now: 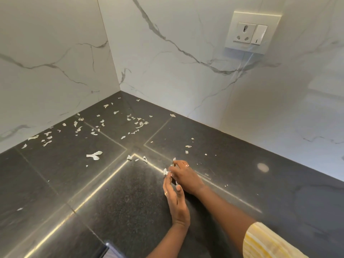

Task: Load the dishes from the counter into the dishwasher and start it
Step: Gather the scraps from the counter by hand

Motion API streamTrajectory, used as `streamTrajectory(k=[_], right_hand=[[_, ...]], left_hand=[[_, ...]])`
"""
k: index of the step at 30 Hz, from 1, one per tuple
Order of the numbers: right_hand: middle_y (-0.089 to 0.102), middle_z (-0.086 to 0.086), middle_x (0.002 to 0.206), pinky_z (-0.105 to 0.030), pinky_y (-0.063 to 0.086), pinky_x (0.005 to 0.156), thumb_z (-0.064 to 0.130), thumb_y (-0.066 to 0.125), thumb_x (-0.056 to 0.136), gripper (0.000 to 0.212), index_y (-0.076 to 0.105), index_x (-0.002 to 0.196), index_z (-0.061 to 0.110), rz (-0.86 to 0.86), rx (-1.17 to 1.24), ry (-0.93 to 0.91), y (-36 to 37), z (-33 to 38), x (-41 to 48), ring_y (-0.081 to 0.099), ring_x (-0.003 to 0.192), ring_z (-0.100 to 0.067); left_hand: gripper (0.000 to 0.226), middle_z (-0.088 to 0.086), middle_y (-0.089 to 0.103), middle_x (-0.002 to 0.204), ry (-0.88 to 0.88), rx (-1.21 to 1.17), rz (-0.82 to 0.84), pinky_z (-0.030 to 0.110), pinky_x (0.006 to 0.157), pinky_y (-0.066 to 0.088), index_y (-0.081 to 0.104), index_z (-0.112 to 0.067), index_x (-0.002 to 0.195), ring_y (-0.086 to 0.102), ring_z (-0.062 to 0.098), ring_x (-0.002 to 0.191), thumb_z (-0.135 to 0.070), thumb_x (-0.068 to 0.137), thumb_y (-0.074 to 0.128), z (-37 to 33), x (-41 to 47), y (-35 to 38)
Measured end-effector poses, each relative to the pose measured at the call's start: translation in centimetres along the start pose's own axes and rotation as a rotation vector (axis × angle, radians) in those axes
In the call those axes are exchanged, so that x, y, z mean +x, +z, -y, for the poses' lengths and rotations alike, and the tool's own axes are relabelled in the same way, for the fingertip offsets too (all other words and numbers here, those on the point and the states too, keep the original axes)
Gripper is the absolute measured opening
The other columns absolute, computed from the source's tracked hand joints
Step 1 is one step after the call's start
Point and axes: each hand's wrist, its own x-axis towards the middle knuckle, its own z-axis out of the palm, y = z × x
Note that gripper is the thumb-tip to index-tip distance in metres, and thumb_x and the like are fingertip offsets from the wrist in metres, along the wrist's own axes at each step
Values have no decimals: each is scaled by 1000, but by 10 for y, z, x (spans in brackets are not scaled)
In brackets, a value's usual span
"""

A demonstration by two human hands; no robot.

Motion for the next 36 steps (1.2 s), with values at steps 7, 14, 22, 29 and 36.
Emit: streamTrajectory(k=[7,14,22,29,36], right_hand=[[53,-12,103,-24,35,79,-5,45,87,16,56,96,2,-92,110,177,-1,-4,-25,47,97,-27],[57,1,75,-20,42,70,-6,54,86,23,57,77,15,-467,1086,547,-35,36,-23,51,74,-12],[52,3,117,-16,41,93,12,62,87,18,63,103,19,-300,946,423,-34,75,-27,52,108,-8],[55,7,126,-9,34,97,35,51,92,34,54,123,22,-488,1191,393,-43,71,-35,49,115,5],[14,-20,154,-38,14,116,46,34,97,67,25,143,-3,-296,112,901,-10,2,-53,10,143,-31]], left_hand=[[89,-3,45,134,-157,-189,-111,20,102,27,43,-26,125,40,5,125,-89,62,41,-5,22,-20],[59,11,54,129,-456,-585,19,30,110,28,45,-4,132,48,19,123,-44,100,17,-40,41,-10],[46,9,65,91,-682,-910,59,37,92,45,63,-8,95,64,23,87,-44,98,34,-48,42,-6],[53,13,64,89,-731,-1084,-103,36,91,47,63,-4,83,62,27,89,-40,99,28,-32,57,-9],[46,10,59,86,-711,-1040,-258,29,79,47,58,-4,85,57,20,80,-33,102,26,-31,82,-26]])
